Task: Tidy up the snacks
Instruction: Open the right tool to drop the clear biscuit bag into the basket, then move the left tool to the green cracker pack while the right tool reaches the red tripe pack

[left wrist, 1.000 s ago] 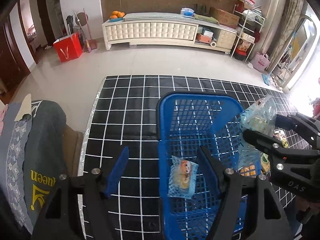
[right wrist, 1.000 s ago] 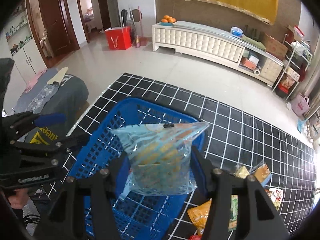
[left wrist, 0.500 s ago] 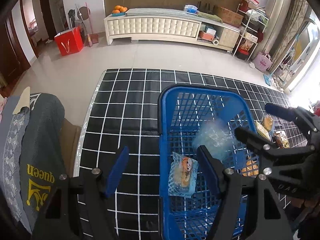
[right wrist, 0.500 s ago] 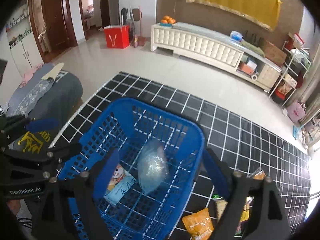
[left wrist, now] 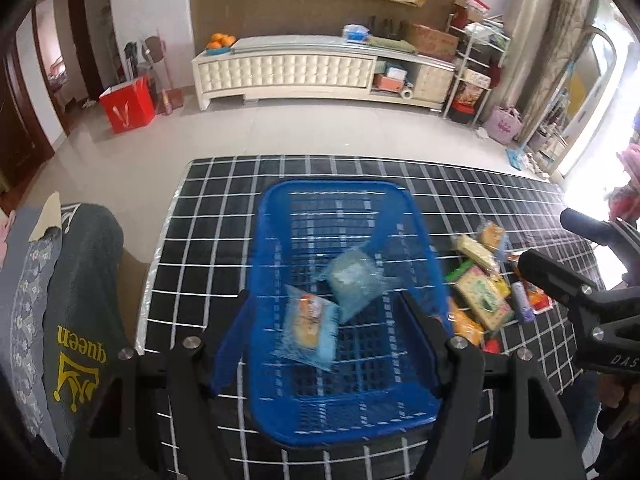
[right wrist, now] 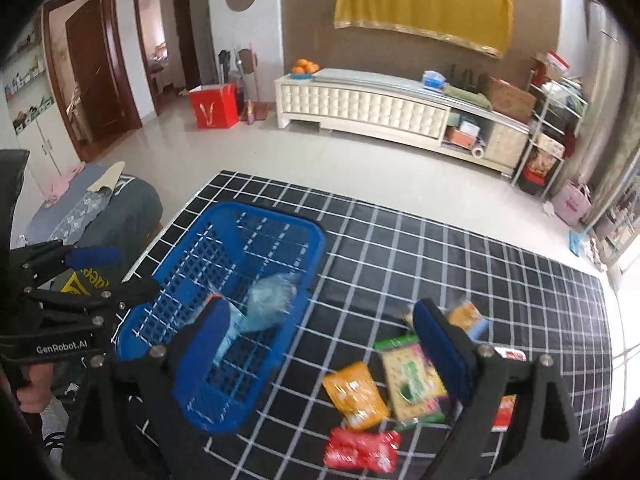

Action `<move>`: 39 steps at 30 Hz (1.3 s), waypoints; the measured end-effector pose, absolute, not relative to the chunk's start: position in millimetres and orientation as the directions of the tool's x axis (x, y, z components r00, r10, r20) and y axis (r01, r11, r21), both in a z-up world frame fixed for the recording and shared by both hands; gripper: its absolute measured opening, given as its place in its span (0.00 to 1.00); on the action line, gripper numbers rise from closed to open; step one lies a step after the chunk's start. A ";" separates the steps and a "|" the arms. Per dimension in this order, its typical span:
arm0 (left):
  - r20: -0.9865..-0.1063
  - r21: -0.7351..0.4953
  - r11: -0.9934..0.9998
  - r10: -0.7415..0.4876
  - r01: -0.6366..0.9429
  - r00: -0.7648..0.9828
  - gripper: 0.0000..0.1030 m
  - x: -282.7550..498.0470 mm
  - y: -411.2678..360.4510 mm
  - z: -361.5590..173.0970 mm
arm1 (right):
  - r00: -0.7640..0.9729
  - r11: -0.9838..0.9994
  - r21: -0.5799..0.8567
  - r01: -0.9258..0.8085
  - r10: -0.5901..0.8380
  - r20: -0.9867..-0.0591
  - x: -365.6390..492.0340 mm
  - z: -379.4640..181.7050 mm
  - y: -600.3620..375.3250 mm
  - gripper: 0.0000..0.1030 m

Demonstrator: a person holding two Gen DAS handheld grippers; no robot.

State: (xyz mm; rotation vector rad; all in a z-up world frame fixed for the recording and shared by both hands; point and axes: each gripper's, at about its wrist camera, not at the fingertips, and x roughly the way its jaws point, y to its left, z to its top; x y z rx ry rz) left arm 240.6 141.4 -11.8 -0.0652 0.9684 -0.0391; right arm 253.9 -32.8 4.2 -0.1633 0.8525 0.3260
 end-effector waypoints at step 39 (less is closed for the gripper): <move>-0.955 -0.155 0.986 -0.166 0.064 0.247 0.66 312.5 -98.2 -138.5 | 0.515 0.993 0.073 -0.094 0.112 -0.850 260.2 -89.5 -276.5 0.92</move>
